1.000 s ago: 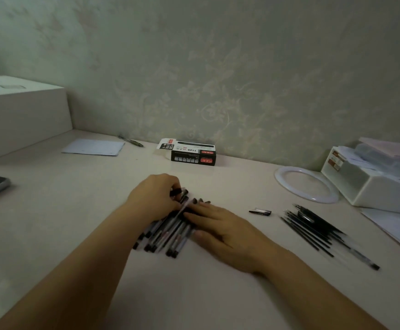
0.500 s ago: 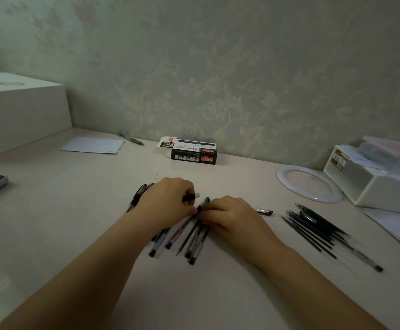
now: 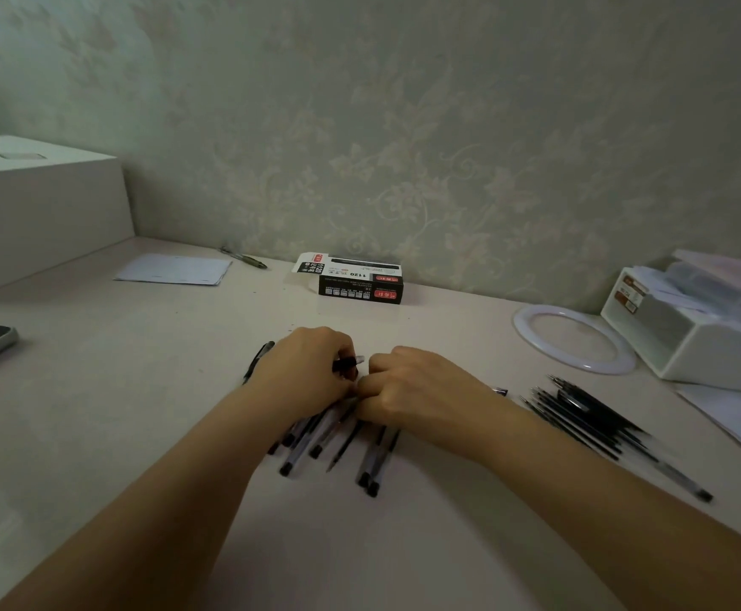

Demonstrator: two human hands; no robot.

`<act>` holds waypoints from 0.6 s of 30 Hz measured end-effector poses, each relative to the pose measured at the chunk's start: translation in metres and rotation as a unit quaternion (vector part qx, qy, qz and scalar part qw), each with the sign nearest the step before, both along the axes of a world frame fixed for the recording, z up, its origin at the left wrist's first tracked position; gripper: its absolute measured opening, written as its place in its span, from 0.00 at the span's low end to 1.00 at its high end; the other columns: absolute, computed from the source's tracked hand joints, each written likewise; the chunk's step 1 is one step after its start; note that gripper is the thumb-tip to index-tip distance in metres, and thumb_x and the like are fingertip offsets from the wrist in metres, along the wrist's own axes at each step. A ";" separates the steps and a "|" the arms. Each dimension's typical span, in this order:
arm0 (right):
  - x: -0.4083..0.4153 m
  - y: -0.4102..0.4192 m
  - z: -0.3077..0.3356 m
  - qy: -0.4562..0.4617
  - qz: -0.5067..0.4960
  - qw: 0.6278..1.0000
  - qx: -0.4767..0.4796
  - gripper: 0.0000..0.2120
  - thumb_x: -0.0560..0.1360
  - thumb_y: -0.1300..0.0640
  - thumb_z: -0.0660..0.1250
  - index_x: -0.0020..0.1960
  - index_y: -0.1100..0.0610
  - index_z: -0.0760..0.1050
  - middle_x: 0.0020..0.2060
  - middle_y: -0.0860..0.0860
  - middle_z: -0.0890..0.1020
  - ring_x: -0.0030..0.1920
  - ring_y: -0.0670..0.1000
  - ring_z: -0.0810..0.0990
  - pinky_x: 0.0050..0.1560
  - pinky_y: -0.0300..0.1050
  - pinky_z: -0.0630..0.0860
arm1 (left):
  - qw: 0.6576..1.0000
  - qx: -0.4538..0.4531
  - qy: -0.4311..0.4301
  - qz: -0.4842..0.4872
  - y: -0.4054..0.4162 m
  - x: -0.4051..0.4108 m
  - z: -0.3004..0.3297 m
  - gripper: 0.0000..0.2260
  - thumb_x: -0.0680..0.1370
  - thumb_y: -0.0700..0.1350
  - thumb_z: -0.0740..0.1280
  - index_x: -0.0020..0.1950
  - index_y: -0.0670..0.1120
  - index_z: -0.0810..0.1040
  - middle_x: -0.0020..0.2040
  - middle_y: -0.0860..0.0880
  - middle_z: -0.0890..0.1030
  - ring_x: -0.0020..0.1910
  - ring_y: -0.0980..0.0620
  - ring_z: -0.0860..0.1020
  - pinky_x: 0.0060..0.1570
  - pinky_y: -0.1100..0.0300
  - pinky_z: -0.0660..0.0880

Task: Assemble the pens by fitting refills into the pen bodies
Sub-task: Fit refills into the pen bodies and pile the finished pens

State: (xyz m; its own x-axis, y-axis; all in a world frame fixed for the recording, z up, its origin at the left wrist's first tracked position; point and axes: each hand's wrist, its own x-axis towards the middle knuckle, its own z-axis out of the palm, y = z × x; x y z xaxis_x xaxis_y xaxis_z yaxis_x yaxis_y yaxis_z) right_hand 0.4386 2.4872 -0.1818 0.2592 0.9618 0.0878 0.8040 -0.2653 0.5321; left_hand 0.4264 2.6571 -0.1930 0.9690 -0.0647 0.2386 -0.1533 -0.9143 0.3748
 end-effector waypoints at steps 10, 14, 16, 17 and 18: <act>0.004 -0.021 0.003 -0.024 0.067 0.992 0.105 0.11 0.69 0.71 0.70 0.47 0.59 0.78 0.42 0.54 0.78 0.37 0.53 0.73 0.33 0.44 0.68 | 0.994 -0.086 -0.071 -0.003 -0.008 -0.003 0.002 0.07 0.79 0.52 0.62 0.51 0.52 0.77 0.37 0.52 0.80 0.36 0.53 0.77 0.38 0.57 0.75; 0.001 -0.054 -0.002 0.183 -0.089 0.890 0.409 0.04 0.80 0.61 0.62 0.51 0.53 0.70 0.42 0.47 0.75 0.40 0.48 0.74 0.41 0.44 0.74 | 0.985 -0.136 -0.093 -0.056 -0.026 -0.009 0.005 0.06 0.81 0.49 0.60 0.52 0.54 0.76 0.34 0.52 0.79 0.31 0.57 0.74 0.37 0.58 0.73; -0.004 -0.068 -0.009 0.316 -0.128 0.723 0.601 0.03 0.83 0.57 0.57 0.50 0.52 0.68 0.41 0.47 0.79 0.40 0.48 0.80 0.41 0.41 0.78 | 0.981 -0.153 -0.079 -0.093 -0.039 -0.014 0.002 0.04 0.81 0.49 0.60 0.50 0.54 0.74 0.35 0.52 0.79 0.31 0.58 0.74 0.35 0.60 0.73; -0.006 -0.073 -0.012 0.368 -0.124 0.634 0.669 0.04 0.83 0.58 0.56 0.50 0.53 0.68 0.42 0.49 0.81 0.41 0.50 0.82 0.42 0.40 0.79 | 0.978 -0.160 -0.074 -0.111 -0.046 -0.017 0.000 0.03 0.81 0.49 0.61 0.49 0.54 0.74 0.36 0.52 0.79 0.31 0.59 0.74 0.33 0.62 0.72; -0.009 -0.076 -0.017 0.417 -0.114 0.552 0.713 0.05 0.84 0.60 0.54 0.50 0.55 0.68 0.42 0.51 0.83 0.42 0.52 0.84 0.42 0.40 0.80 | 0.976 -0.164 -0.072 -0.125 -0.052 -0.019 -0.003 0.03 0.81 0.49 0.61 0.49 0.54 0.74 0.37 0.52 0.80 0.31 0.59 0.75 0.32 0.64 0.71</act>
